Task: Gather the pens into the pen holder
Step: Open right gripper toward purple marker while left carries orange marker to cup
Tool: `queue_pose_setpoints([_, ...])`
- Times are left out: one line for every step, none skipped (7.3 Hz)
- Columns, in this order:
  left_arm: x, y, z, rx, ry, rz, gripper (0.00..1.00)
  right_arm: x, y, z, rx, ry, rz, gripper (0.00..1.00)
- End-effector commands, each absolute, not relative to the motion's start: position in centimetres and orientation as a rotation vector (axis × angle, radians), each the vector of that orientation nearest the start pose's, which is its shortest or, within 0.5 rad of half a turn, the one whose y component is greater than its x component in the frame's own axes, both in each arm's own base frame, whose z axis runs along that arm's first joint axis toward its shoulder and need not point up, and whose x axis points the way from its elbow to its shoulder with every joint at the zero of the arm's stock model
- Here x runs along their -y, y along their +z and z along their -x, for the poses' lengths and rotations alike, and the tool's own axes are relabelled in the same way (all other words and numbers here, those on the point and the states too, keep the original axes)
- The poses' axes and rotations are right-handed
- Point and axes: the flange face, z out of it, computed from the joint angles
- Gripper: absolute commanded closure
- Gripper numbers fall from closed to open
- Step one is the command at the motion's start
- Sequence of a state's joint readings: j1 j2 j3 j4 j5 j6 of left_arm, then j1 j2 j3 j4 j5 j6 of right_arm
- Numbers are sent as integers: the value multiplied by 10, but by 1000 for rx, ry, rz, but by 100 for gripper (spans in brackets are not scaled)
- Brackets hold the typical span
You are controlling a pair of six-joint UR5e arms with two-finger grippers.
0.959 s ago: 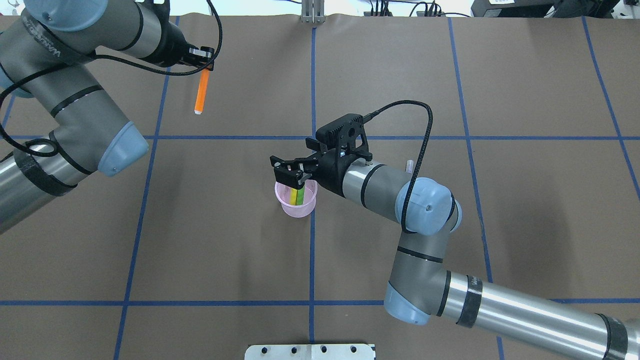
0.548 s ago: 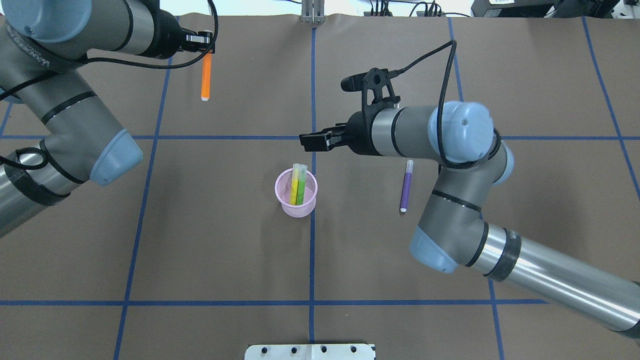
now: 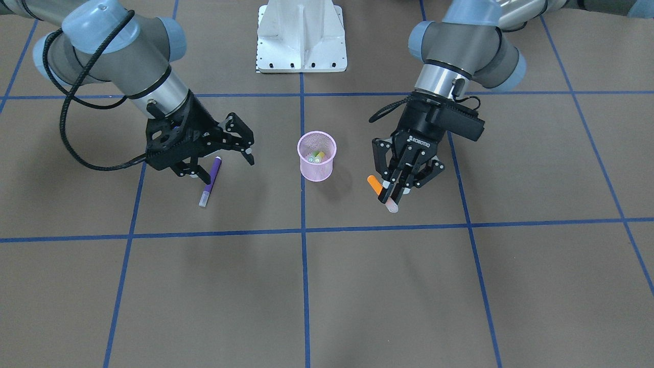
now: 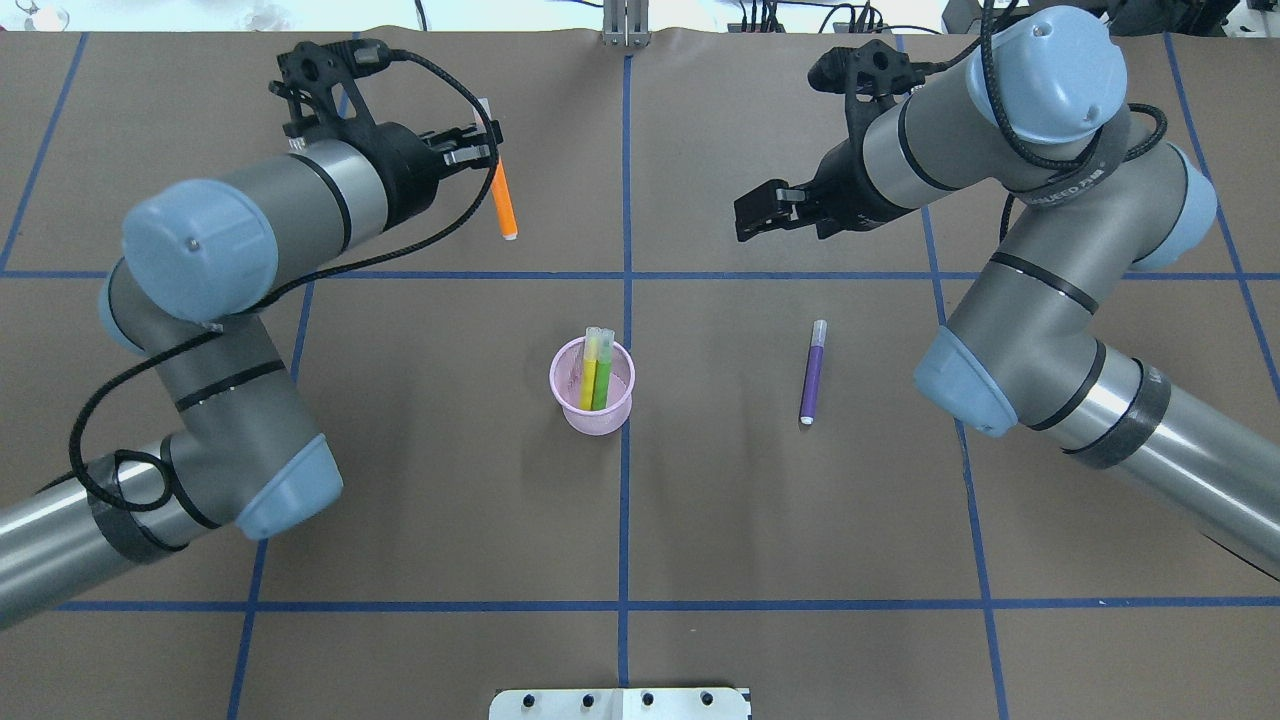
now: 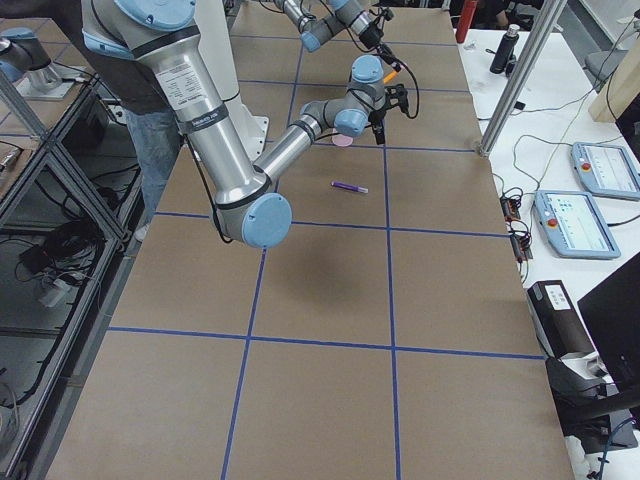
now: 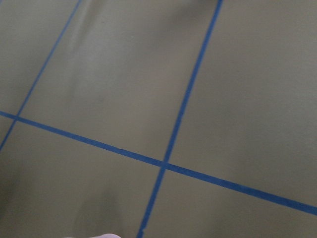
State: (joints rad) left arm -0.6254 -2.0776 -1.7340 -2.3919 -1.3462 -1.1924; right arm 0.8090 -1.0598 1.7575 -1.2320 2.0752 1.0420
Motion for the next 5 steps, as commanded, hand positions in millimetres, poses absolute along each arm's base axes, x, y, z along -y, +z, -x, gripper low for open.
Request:
queue_pose_setpoints([432, 175, -439, -1302, -379, -903, 100, 524, 266, 372, 1005, 181, -100, 1])
queue_pose_setpoints([412, 172, -451, -1315, -381, -913, 100, 523, 274, 374, 957, 214, -14, 1])
queue_pose_setpoints([399, 183, -458, -1324, -373, -916, 100, 523, 278, 376, 935, 224, 46, 1])
queue_pose_setpoints([394, 199, -453, -1338, -340, -926, 100, 527, 286, 384, 917, 259, 82, 1])
queue_pose_setpoints([386, 201, -459, -1344, -275, -976, 100, 528, 289, 388, 913, 261, 88, 1])
